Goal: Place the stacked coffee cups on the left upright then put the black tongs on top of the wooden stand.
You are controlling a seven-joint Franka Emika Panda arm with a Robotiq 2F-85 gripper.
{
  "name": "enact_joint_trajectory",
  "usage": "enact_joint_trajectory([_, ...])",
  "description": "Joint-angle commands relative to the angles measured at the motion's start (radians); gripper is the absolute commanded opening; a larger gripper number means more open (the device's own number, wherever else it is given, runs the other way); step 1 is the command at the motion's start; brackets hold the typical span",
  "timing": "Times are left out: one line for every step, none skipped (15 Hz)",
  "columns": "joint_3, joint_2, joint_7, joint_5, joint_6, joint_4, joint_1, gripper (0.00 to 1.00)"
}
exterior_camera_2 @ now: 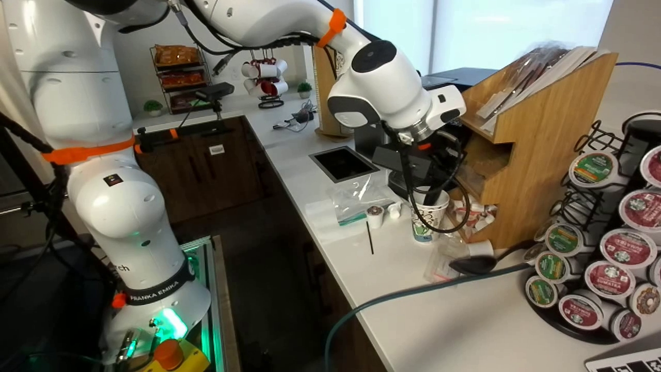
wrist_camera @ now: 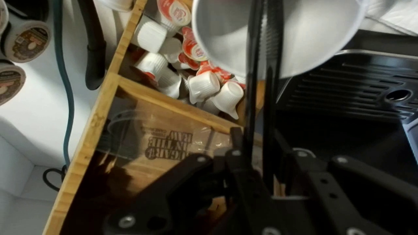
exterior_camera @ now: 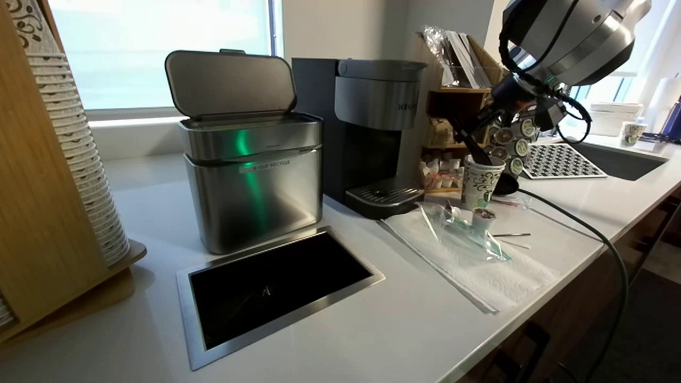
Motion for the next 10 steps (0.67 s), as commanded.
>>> enact_joint_trajectory([0.015,-0.106,-0.063,0.021,0.06,-0.054,0.016,0.06])
enact_joint_trajectory([0.016,-0.128,-0.056,0.01,0.066,-0.071,0.021,0.06])
enact_joint_trajectory([0.018,-0.152,-0.054,0.0,0.063,-0.085,0.022,0.06])
enact_joint_trajectory([0.019,-0.174,-0.052,-0.004,0.063,-0.098,0.023,0.06])
enact_joint_trajectory([0.022,-0.198,-0.04,-0.014,0.068,-0.118,0.025,0.06])
enact_joint_trajectory([0.021,-0.215,-0.02,-0.038,0.056,-0.13,0.02,0.06])
enact_joint_trajectory([0.023,-0.234,0.008,-0.071,0.049,-0.153,0.016,0.06])
enact_joint_trajectory([0.025,-0.254,0.041,-0.116,0.036,-0.178,0.008,0.06])
enact_joint_trajectory([0.032,-0.289,0.065,-0.162,0.037,-0.215,0.001,0.06])
enact_joint_trajectory([0.039,-0.326,0.098,-0.223,0.036,-0.254,-0.011,0.06])
